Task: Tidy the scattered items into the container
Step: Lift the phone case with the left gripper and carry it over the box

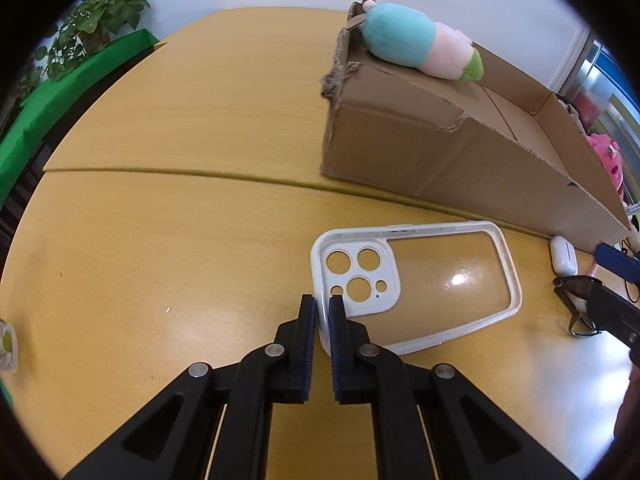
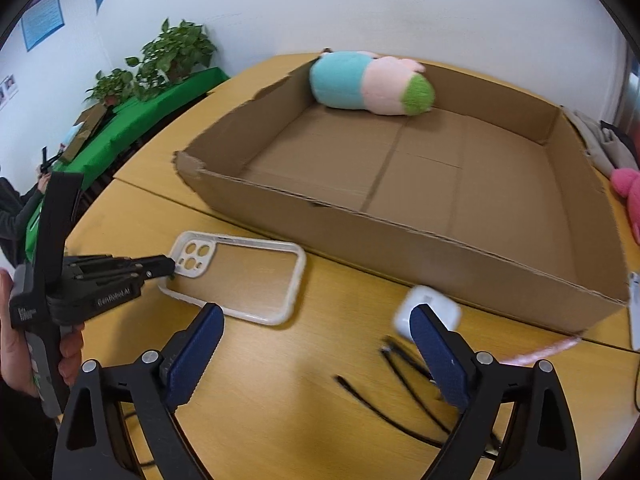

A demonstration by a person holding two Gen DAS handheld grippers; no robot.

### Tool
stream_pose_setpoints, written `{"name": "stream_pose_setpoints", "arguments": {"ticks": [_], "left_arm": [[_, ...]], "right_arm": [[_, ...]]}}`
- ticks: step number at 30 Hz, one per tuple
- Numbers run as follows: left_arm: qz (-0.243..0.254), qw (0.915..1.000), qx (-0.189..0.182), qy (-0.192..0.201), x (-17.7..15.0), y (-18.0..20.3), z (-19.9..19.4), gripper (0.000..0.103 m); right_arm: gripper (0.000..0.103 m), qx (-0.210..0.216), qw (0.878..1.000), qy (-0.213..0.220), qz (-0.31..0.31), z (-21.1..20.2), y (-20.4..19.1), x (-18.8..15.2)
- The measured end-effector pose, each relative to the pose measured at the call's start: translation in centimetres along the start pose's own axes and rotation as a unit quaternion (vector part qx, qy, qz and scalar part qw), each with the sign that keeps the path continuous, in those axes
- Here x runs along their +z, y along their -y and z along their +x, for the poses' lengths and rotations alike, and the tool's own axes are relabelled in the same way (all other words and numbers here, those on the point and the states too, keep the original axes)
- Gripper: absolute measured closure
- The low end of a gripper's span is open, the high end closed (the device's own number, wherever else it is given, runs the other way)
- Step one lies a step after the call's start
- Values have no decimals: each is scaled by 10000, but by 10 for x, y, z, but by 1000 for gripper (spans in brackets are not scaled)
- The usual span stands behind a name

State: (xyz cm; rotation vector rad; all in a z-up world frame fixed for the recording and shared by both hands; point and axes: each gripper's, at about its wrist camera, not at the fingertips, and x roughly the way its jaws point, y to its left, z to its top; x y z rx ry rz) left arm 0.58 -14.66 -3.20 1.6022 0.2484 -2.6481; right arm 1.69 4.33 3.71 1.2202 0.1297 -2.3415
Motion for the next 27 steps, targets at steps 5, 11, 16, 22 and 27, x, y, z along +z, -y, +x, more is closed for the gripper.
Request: {"name": "stream_pose_setpoints", "arguments": {"ticks": [5,11,16,22,27], "left_arm": [[-94,9999,-40,16,-3,-8,-3,97],[-59,9999,-52,97,-2,-7,-3,97],[-62,9999,-58,117,-6,-9,-6,97],[-69,9999,-111,113,-9,-8,-12,98],[-164,9986,-244,441,-5,-7,-43,98]], "right_arm": [[28,-150,9993,-263,-211,41,-24,10],[75,-431,9969,-642,-108,72,-21,1],[92,-290,9972,-682,-112,72,-24,-2],[94,-233,9974,-684,-36,71,-23,-3],[96,-256,9994,-194,-136,40,-31,0]]}}
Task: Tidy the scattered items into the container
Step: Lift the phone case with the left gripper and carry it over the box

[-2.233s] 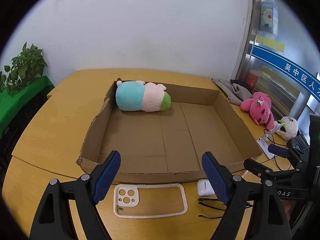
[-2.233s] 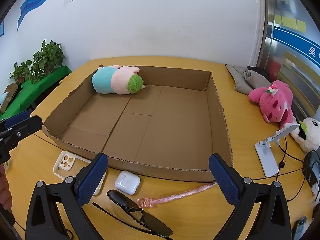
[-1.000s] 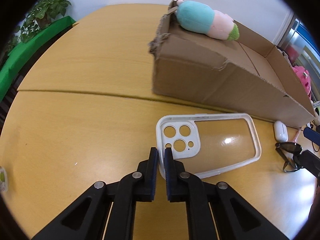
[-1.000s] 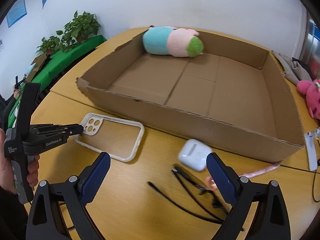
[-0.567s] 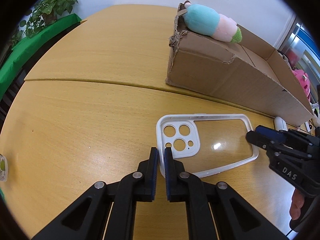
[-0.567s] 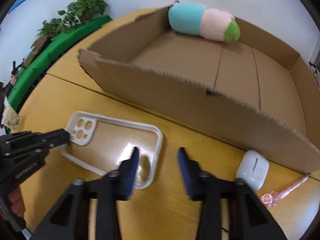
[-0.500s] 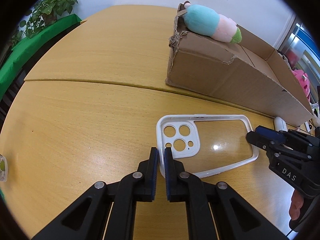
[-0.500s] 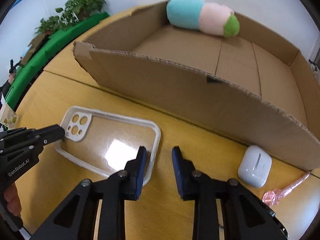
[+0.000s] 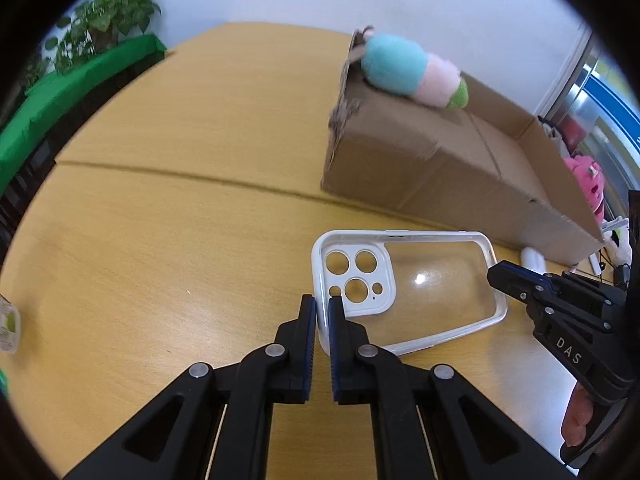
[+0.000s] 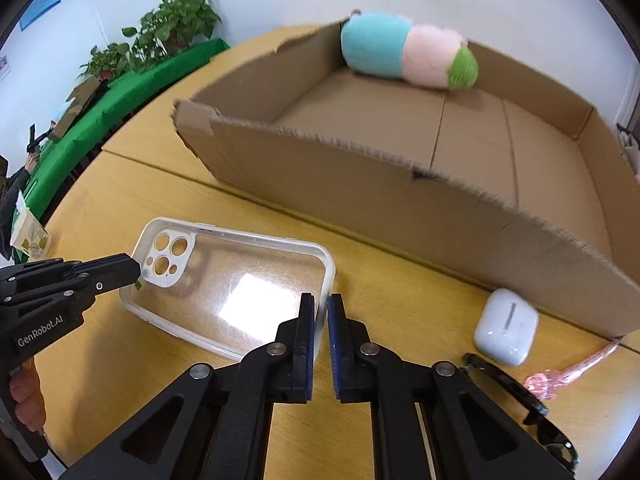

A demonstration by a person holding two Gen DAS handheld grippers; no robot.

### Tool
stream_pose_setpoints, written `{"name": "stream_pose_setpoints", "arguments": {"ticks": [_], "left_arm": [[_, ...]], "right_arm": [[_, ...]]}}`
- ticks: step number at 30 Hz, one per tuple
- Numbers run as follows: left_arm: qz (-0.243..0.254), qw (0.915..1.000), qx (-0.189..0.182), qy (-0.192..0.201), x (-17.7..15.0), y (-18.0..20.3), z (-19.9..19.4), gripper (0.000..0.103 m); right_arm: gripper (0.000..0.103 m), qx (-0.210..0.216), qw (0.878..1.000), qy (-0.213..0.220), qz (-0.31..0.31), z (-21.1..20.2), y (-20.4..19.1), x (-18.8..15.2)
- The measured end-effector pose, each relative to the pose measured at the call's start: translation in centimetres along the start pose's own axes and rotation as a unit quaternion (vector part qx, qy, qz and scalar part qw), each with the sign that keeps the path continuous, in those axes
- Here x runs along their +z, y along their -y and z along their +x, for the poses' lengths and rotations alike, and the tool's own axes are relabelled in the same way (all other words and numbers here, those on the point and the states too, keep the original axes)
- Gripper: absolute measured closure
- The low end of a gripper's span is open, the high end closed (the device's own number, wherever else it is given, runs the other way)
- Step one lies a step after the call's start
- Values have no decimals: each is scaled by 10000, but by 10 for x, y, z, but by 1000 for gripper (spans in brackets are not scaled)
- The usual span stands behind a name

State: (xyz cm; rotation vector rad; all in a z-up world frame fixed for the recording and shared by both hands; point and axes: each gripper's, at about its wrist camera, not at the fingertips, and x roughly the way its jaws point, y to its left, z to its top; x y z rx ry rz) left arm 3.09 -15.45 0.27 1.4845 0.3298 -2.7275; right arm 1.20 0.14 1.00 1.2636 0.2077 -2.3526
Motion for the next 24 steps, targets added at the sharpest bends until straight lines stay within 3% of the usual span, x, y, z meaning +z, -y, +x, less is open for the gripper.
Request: {"name": "stream_pose_setpoints", "arguments": {"ticks": [7,12,24], "left_arm": [[265,9959,-201,837,32,25,-64,97],[528,9899,-328,1277,62,45,-87,97],[934,9796,-691,1638,124,112,-95,97]], "right_arm": [[96,102,9966,817,89,-67,9,23],[96,57,9920,1252,162,-106,27,42],[96,-207,9825,1819,357,-166,87,89]]}}
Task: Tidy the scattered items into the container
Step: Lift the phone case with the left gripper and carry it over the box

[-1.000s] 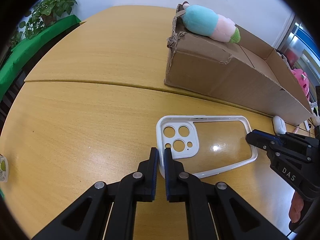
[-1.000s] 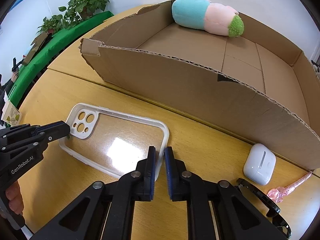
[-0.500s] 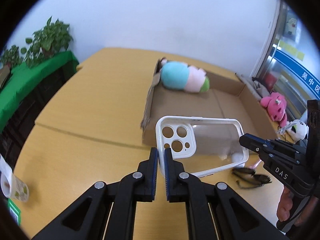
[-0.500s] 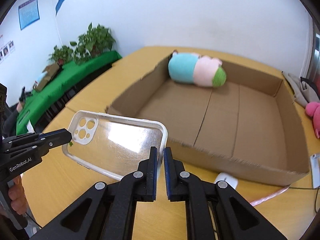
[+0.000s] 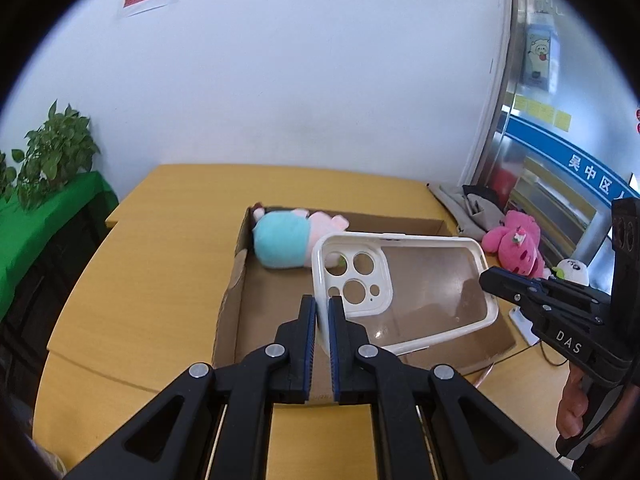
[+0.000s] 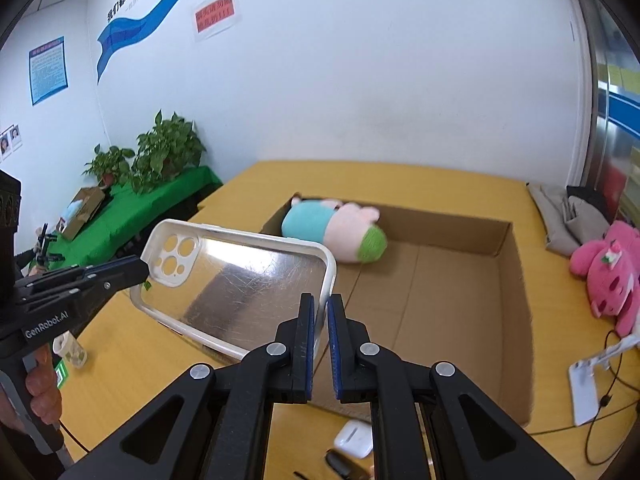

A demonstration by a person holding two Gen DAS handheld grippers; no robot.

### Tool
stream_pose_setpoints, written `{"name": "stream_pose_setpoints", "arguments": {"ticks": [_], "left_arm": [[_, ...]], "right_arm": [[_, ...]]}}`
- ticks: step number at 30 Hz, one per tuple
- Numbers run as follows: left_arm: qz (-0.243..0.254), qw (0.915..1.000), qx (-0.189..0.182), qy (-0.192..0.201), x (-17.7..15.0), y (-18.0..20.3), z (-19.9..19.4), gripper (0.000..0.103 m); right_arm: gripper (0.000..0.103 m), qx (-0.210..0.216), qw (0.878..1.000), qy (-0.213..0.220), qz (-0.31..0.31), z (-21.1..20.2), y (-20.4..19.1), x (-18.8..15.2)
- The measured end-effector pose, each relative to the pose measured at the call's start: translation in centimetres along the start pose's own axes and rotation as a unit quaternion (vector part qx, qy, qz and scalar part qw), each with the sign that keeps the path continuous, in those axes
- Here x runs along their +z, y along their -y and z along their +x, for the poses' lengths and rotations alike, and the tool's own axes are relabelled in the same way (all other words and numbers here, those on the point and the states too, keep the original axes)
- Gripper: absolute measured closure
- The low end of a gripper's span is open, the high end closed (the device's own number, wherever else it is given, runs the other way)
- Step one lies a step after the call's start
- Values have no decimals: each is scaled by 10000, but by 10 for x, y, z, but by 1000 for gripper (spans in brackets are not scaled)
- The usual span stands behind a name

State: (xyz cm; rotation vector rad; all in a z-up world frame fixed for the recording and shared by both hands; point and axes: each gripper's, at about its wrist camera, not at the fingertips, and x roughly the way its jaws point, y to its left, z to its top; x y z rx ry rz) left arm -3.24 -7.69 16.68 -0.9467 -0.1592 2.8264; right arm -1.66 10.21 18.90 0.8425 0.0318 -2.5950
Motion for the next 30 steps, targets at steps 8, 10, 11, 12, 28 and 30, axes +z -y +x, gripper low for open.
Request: {"name": "stream_pose_setpoints", "arguments": {"ticks": [8,10,11,12,28,30], "left_arm": [[215,9989,-240,330,64,23,21,97],[261,9989,-275,262,77,35,36,97],[318,9988,-256,260,79,40,41,97],[399,9986,-255,255,83,48,47,97],[588,9943,-473,-752,95,109,206,97],[603,9930,-445,-908,94,111,227,97]], "right_arm": [[96,-299,9992,209,-139,1,33,60],[96,-382,9990,205,-123,6,43,69],[96,-401,9990,186,-73,11,51,74],[96,-406,9990,172,-33,15,59,78],[97,-1033,9927,-494,369,123,168,82],[97,-1093,9909,-657,420,143,182,77]]}}
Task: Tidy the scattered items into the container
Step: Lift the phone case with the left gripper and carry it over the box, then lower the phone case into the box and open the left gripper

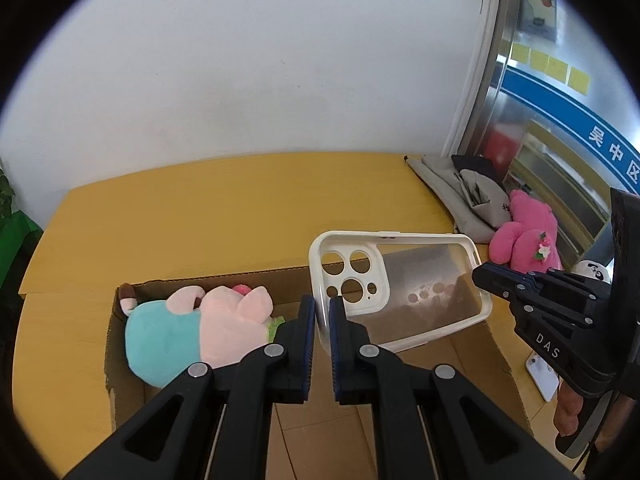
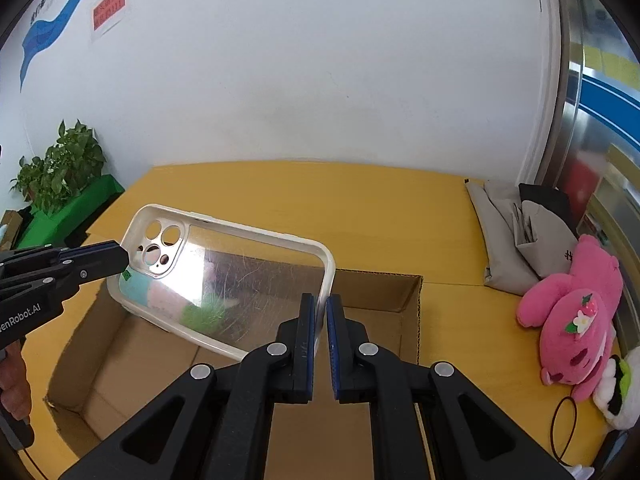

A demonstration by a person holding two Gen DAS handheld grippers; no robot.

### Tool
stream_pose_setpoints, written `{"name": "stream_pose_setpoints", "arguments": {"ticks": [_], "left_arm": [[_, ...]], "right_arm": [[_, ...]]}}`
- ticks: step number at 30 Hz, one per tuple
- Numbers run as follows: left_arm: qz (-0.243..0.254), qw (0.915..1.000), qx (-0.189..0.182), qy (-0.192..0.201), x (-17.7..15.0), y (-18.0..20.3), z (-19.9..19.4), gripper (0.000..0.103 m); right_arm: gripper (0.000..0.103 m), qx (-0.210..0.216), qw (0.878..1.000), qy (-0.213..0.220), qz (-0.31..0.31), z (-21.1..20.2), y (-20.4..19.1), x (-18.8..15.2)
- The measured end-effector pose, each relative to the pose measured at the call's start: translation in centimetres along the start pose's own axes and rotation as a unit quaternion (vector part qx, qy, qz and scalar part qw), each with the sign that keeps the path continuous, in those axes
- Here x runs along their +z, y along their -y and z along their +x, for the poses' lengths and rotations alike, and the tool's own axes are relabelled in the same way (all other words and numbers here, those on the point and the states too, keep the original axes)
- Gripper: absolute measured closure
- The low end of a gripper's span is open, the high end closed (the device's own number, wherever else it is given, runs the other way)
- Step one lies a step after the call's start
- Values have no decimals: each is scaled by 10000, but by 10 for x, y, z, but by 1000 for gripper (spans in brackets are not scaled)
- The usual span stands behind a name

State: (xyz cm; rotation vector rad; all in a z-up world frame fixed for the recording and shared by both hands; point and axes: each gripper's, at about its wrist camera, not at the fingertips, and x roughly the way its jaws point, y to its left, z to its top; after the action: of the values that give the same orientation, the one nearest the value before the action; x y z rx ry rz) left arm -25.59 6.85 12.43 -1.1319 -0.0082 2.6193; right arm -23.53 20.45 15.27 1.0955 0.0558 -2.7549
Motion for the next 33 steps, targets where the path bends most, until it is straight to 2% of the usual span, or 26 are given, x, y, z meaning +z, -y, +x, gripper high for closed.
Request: {"name": "stream_pose_setpoints", "arguments": {"ticks": [6,9,19,22,24,26,28,29,30,31,33], "left_arm": [[-259,9978,-28,-616,-7,-11,63,97],[-176,9955,134,-921,-16,-9,89,97],[-117,9854,305,-1671,-40,-11,146,97],[-3,9842,463,-1707,-43,-8,153,97],[64,9849,457,-1670,-43,-5,153,96],[-73,9854,380,-1656,-43,-9,150,96],[-264,9870,232,-1570,-42,-15,143,94],[-336,9874,166,-1537,-42,-18,139,90],[-390,9878,118,-1503,-42,-20,134,86],[-413,9887,106,-1437,-42,-23,127,76],[-385,9917,97,-1226,-40,-26,109,72]], "right_arm": [[97,-130,9981,-595,90,65,21,-10],[97,-274,9947,-990,92,93,24,-17],[97,-682,9811,-1801,-163,147,24,-42],[97,-841,9779,-1882,-338,154,18,-41],[97,-931,9730,-2077,-379,164,18,-44],[96,-1012,9720,-2079,-418,165,18,-45],[86,-969,9722,-2084,-437,165,17,-45],[75,-973,9723,-2071,-474,165,16,-45],[72,-929,9734,-2025,-538,162,15,-45],[69,-884,9746,-1967,-599,158,13,-45],[56,-737,9784,-1802,-693,145,7,-45]]}}
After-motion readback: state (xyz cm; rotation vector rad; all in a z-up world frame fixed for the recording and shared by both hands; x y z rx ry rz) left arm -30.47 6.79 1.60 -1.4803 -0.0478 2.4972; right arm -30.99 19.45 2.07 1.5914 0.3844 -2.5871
